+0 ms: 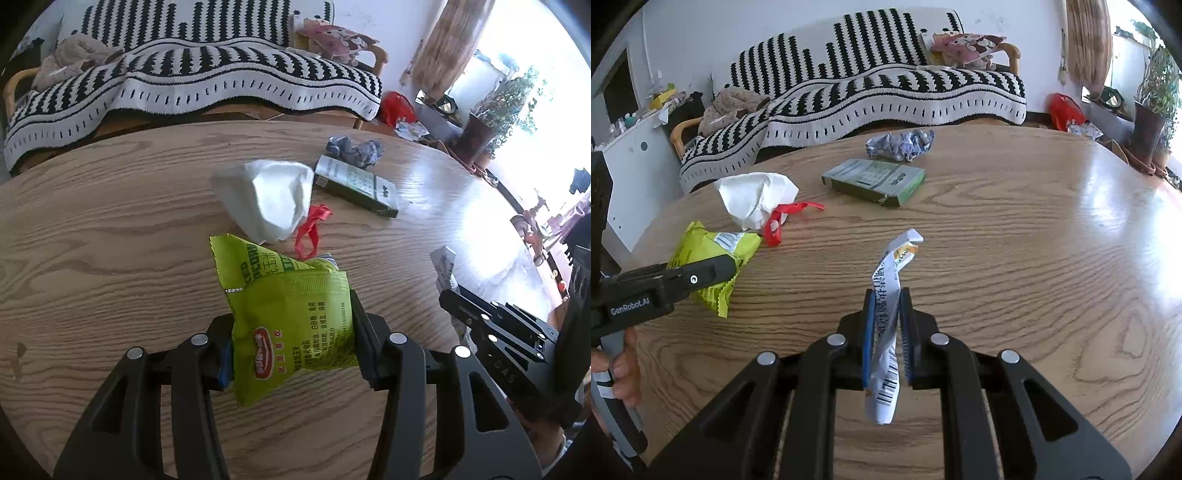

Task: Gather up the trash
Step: 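Carry chip bag and barcode strip over the black bin and open both tools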

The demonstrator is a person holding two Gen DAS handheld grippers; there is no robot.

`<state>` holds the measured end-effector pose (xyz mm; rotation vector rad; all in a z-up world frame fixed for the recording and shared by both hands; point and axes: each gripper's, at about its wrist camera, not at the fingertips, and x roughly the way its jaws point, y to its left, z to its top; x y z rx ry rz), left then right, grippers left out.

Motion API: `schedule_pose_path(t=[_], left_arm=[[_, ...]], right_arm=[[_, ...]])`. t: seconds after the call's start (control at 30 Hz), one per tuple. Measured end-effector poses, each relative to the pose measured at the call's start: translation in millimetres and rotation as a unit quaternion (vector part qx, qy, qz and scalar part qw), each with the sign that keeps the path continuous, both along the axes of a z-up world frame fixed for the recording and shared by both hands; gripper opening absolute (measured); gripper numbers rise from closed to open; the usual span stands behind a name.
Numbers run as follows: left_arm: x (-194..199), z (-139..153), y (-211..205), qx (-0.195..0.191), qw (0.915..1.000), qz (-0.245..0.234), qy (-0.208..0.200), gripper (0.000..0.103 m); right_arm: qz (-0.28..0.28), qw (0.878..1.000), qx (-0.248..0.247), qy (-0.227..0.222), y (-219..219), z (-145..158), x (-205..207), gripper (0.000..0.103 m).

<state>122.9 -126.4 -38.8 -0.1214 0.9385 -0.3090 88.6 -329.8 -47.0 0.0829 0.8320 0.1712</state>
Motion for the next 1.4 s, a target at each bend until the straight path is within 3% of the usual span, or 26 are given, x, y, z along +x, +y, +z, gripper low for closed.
schedule_pose_path(t=[0.33, 0.57, 0.73, 0.87, 0.93, 1.0, 1.07, 1.17, 1.4], left_arm=[[-44, 34, -25, -0.011, 0.9988, -0.01, -0.046, 0.049], [-131, 52, -111, -0.054, 0.9931, -0.099, -0.033, 0.05], [-191, 46, -189, -0.053, 0.9821, -0.18, -0.008, 0.05], [-238, 6, -255, -0.039, 0.9677, -0.244, 0.049, 0.05], [-251, -21, -278, -0.016, 0.9616, -0.263, 0.076, 0.05], [-261, -62, -301, 0.018, 0.9528, -0.279, 0.118, 0.05], [-262, -84, -317, 0.029, 0.9422, -0.296, 0.155, 0.05], [-265, -99, -327, 0.058, 0.9362, -0.306, 0.164, 0.05], [-254, -119, -322, 0.049, 0.9324, -0.301, 0.194, 0.05]], right_arm=[[-0.049, 0.995, 0.066, -0.051, -25, 35, -38, 0.013], [-0.086, 0.99, 0.058, -0.094, -100, 84, -153, 0.013], [-0.145, 0.982, 0.073, -0.093, -179, 96, -244, 0.013], [-0.184, 0.977, 0.099, -0.049, -223, 66, -296, 0.013], [-0.199, 0.974, 0.104, -0.002, -237, 32, -313, 0.013], [-0.206, 0.966, 0.137, 0.08, -251, -22, -322, 0.013], [-0.22, 0.955, 0.155, 0.123, -258, -57, -331, 0.013], [-0.241, 0.945, 0.171, 0.139, -274, -80, -343, 0.013], [-0.251, 0.94, 0.179, 0.147, -286, -92, -339, 0.013]])
